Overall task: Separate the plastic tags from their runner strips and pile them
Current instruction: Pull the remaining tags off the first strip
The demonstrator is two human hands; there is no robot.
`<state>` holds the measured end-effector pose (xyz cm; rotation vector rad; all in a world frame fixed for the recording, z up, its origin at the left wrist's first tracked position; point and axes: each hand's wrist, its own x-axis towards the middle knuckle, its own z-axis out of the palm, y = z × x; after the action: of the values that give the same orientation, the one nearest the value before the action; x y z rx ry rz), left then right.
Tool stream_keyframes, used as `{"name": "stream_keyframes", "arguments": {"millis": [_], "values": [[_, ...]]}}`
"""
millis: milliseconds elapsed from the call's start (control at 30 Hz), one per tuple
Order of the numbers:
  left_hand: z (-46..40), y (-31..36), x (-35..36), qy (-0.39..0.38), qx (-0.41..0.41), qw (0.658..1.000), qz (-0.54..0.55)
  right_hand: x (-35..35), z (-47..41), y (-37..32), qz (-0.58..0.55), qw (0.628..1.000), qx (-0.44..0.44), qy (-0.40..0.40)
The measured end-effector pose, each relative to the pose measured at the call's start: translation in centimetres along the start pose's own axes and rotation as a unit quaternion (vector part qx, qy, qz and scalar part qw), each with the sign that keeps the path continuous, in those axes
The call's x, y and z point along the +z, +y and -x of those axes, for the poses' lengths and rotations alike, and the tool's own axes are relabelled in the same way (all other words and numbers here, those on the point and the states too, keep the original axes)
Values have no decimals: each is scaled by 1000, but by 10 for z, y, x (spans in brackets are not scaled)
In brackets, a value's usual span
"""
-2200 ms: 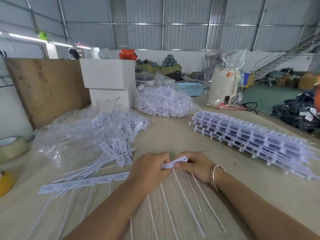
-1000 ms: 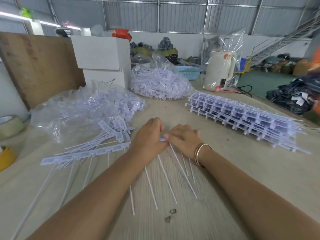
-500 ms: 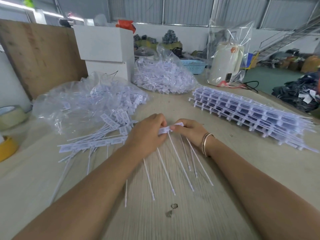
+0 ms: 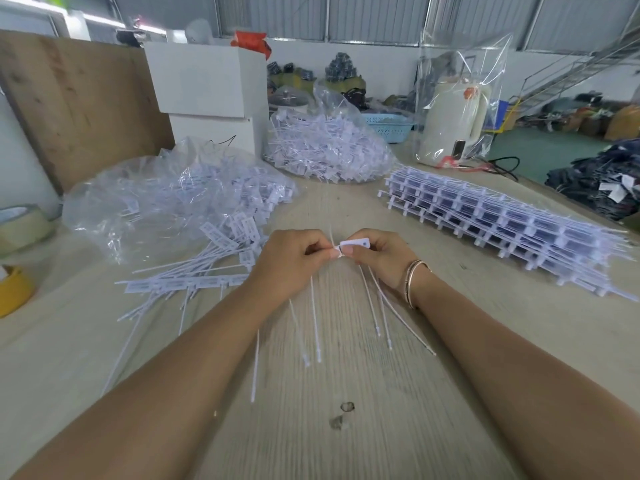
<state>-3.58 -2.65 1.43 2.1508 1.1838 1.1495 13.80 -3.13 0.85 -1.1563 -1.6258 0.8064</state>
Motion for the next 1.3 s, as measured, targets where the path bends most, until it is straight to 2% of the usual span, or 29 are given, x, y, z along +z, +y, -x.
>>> {"name": "stream_keyframes", "arguments": {"millis": [267,333,400,433,500,600,667,733,800,933,1033,1100,1300], "values": [[2,8,-1,-22,-9,997,80,-6,-4,1,-136,990,25,-7],[3,6,-2,-22,-14,996,91,-14,-7,3,-217,972,55,66],[5,5,-4,-17,-16,996,82,-23,-9,7,-234,960,70,133],[5,4,-4,-14,-6,999,52,-23,-9,8,-190,969,70,143],[5,2,-1,-17,15,998,-59,-16,-11,13,-33,990,82,113],[4,6,5,-20,20,983,-183,-3,-16,16,176,975,107,83],[3,7,7,-7,28,979,-202,-1,-15,15,252,959,97,89],[2,10,8,9,47,976,-214,0,-10,10,274,956,51,94],[1,13,9,16,68,973,-219,5,-3,4,236,969,3,70],[3,15,10,3,82,971,-226,10,2,-3,202,978,12,-48],[5,14,7,-16,74,969,-237,2,-2,-8,42,998,46,5],[5,13,3,-23,73,964,-256,-3,-3,-7,-34,996,73,45],[6,9,2,-5,63,955,-290,-3,-3,-5,-40,996,69,38]]}}
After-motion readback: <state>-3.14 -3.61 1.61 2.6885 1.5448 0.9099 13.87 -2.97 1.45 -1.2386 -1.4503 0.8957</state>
